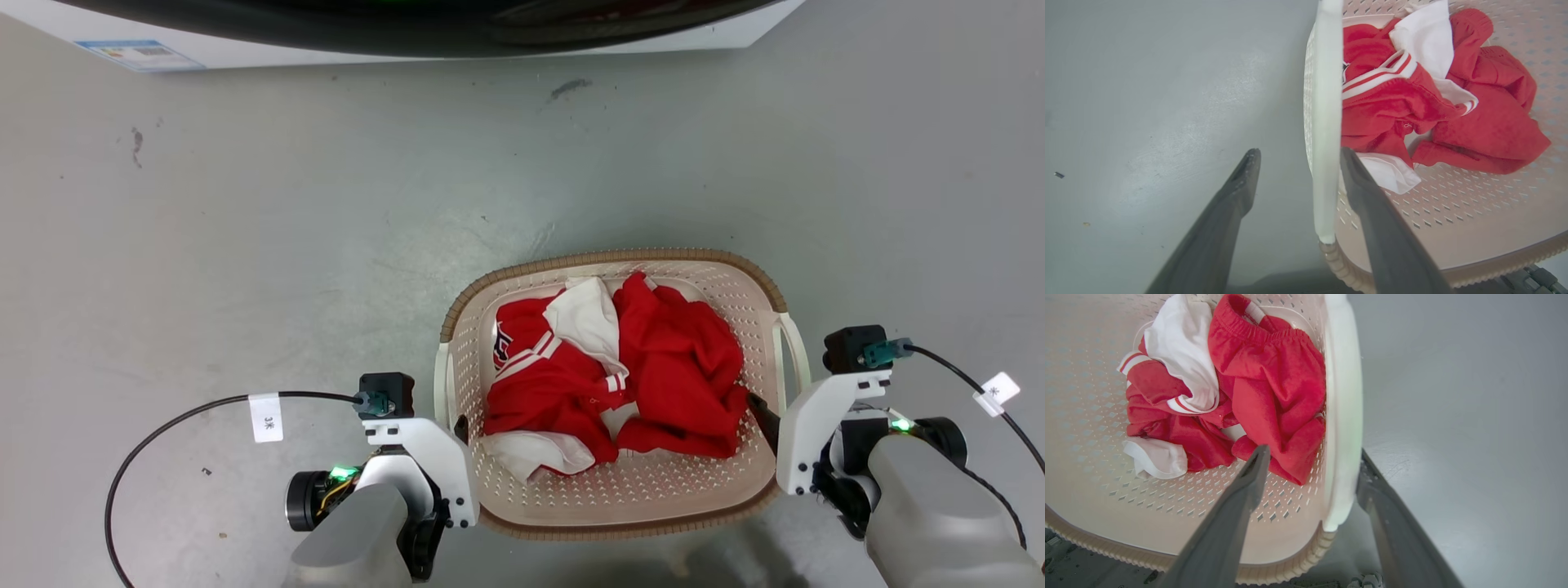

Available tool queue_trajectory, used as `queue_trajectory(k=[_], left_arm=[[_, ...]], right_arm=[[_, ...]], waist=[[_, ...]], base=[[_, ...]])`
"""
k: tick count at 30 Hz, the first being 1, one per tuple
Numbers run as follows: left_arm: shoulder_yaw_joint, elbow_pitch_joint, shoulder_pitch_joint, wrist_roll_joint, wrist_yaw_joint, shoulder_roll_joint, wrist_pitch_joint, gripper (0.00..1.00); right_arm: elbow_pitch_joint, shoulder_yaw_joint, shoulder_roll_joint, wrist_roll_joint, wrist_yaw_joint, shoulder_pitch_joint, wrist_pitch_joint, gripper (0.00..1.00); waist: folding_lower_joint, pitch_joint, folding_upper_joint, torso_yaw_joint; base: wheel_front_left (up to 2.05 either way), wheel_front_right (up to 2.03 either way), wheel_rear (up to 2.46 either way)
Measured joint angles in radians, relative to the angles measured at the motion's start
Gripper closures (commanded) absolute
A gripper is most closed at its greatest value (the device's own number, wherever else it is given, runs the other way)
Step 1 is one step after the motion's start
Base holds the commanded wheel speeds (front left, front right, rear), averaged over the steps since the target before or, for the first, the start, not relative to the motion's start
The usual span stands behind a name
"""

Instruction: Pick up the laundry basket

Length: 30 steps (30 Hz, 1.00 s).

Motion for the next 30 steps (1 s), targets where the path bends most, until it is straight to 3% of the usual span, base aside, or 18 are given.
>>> queue_trajectory(k=[6,7,8,9,10,30], left_arm=[[-0.024,0.01,-0.025,-0.037,0.007,0.0,-0.01,0.0],[-0.029,0.012,-0.026,-0.043,0.007,0.0,-0.01,0.45],[-0.034,0.012,-0.027,-0.048,0.007,0.0,-0.016,0.89],[-0.039,0.013,-0.03,-0.053,0.005,0.0,-0.018,1.0],[-0.044,0.014,-0.034,-0.058,0.001,0.0,-0.019,1.0],[-0.132,0.04,-0.047,-0.17,-0.011,0.003,-0.039,1.0]], right_arm=[[0.023,0.048,-0.001,0.029,0.0,-0.042,-0.012,0.0],[0.027,0.057,-0.001,0.034,0.0,-0.046,-0.012,0.0],[0.03,0.064,-0.001,0.038,0.0,-0.05,-0.012,0.53],[0.034,0.067,0.0,0.048,0.0,-0.053,-0.017,0.65],[0.037,0.072,0.001,0.059,0.0,-0.055,-0.013,1.0],[0.045,0.176,-0.009,0.207,0.0,-0.053,0.009,1.0]], waist=[[0.0,0.035,0.0,0.001],[0.0,0.04,0.0,0.001],[0.0,0.044,0.0,0.0],[0.0,0.047,0.0,0.0],[0.0,0.051,0.0,-0.001],[0.0,-0.001,0.0,-0.004]], base=[[0.0,0.0,0.0],[0.0,0.0,0.0],[0.0,0.0,0.0],[0.0,0.0,0.0],[0.0,0.0,0.0],[0.0,0.0,0.0]])
